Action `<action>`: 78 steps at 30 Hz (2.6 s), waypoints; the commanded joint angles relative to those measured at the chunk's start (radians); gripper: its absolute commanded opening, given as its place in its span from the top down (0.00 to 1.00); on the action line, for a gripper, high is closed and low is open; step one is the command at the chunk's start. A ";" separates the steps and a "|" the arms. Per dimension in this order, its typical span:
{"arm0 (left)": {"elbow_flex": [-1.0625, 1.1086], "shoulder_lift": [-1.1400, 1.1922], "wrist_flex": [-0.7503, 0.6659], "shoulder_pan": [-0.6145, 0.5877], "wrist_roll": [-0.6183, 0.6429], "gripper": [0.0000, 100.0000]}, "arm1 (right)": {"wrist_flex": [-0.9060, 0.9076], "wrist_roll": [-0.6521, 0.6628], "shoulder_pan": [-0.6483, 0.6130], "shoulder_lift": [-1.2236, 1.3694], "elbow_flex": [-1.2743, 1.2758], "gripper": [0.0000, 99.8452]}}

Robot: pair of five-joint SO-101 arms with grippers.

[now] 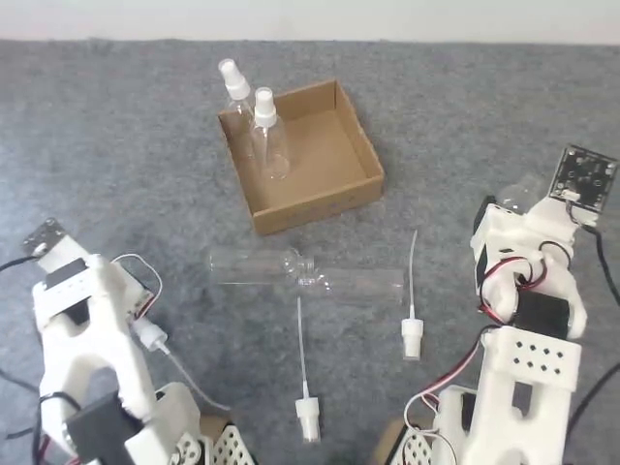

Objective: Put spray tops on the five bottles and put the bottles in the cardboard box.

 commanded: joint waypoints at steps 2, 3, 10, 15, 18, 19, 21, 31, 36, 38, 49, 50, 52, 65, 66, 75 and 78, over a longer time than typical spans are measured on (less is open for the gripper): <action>-0.051 0.000 0.014 -0.002 0.014 0.91 | -0.015 0.020 -0.010 -0.021 -0.017 0.94; -0.048 0.000 0.014 -0.002 0.014 0.87 | -0.015 0.020 -0.010 -0.021 -0.017 0.94; -0.041 0.002 0.091 0.003 0.014 0.78 | -0.015 0.020 -0.010 -0.021 -0.017 0.94; 0.031 0.002 0.028 0.005 0.012 0.79 | -0.015 0.020 -0.010 -0.021 -0.017 0.94; 0.058 0.000 -0.011 0.002 0.012 0.80 | -0.015 0.020 -0.010 -0.021 -0.017 0.94; 0.056 0.000 -0.012 0.000 0.012 0.81 | -0.015 0.020 -0.010 -0.021 -0.017 0.94; 0.056 0.000 -0.015 0.000 0.011 0.84 | -0.015 0.020 -0.010 -0.021 -0.017 0.94; 0.071 -0.003 -0.052 0.002 0.009 0.99 | -0.015 0.020 -0.010 -0.021 -0.017 0.94; 0.001 -0.009 -0.023 -0.002 0.012 0.99 | -0.013 0.020 -0.025 -0.028 -0.015 0.94; -0.064 -0.009 0.026 -0.003 0.012 0.99 | -0.012 0.021 -0.047 -0.030 -0.015 0.94; -0.386 -0.011 0.319 -0.005 0.012 0.99 | 0.051 0.074 -0.208 -0.031 -0.020 0.94; -0.407 -0.011 0.334 -0.005 0.012 0.99 | 0.059 0.077 -0.225 -0.033 -0.021 0.94; -0.452 -0.011 0.359 -0.005 0.012 0.99 | 0.074 0.078 -0.252 -0.033 -0.023 0.94; -0.638 -0.012 0.439 -0.005 0.014 0.99 | 0.150 0.146 -0.406 -0.291 0.054 0.94; -0.642 -0.012 0.439 -0.005 0.014 0.99 | 0.147 0.152 -0.421 -0.298 0.063 0.94; -0.679 -0.203 0.416 -0.083 0.014 0.99 | 0.156 0.176 -0.538 -0.305 0.083 0.94; -0.679 -0.295 0.382 -0.081 0.014 0.99 | 0.148 0.201 -0.578 -0.309 0.106 0.94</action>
